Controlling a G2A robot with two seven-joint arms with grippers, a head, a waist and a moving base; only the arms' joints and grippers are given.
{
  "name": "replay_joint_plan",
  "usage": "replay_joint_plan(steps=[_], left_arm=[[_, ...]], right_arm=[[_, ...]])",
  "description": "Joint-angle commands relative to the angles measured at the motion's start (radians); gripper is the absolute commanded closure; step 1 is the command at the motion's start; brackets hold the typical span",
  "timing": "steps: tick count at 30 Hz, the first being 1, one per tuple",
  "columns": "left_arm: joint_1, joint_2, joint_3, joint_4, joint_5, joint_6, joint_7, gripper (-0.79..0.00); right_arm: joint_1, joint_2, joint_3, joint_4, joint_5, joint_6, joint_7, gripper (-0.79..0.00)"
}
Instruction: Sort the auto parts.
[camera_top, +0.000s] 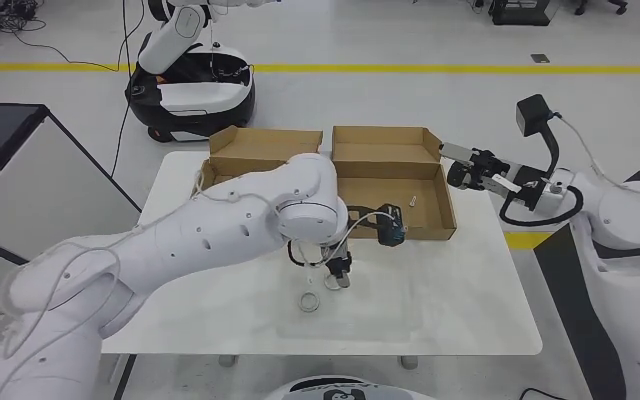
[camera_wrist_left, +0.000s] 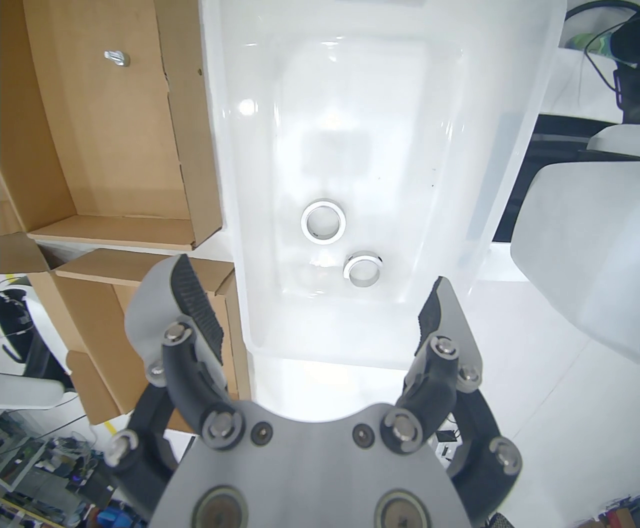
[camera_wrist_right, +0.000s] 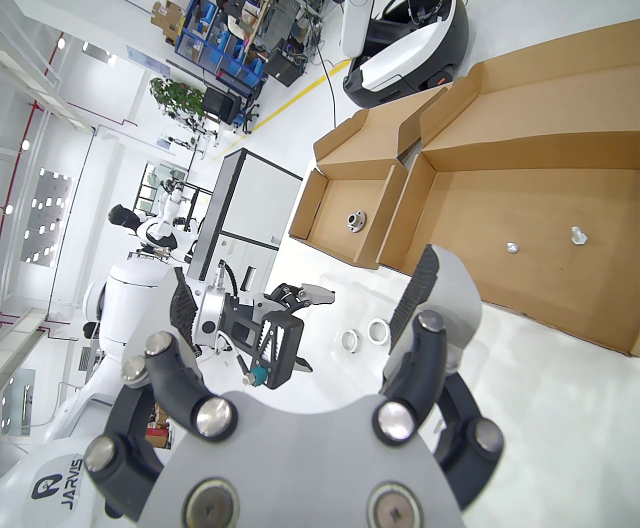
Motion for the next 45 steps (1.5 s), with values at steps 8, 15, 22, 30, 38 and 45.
replay_joint_plan(steps=[8,15,22,30,38,45], left_arm=[[-0.049,0.003,0.099,0.009,-0.025,-0.045,0.045,-0.517],[-0.022,-0.006,0.099,0.016,0.003,-0.038,0.038,-0.391],[0.018,-0.041,0.099,0.055,0.035,-0.023,0.023,-0.382],[0.069,-0.107,0.099,0.163,0.146,-0.015,0.015,-0.348],[0.122,-0.166,0.099,0.265,0.228,-0.019,0.018,-0.332],[0.154,-0.197,0.099,0.318,0.287,-0.036,0.035,-0.314]], right_arm=[[0.0,0.0,0.0,0.0,0.0,0.0,0.0,-0.785],[0.0,0.0,0.0,0.0,0.0,0.0,0.0,-0.785],[0.0,0.0,0.0,0.0,0.0,0.0,0.0,-0.785],[0.0,0.0,0.0,0.0,0.0,0.0,0.0,-0.785],[0.0,0.0,0.0,0.0,0.0,0.0,0.0,-0.785],[0.0,0.0,0.0,0.0,0.0,0.0,0.0,-0.785]])
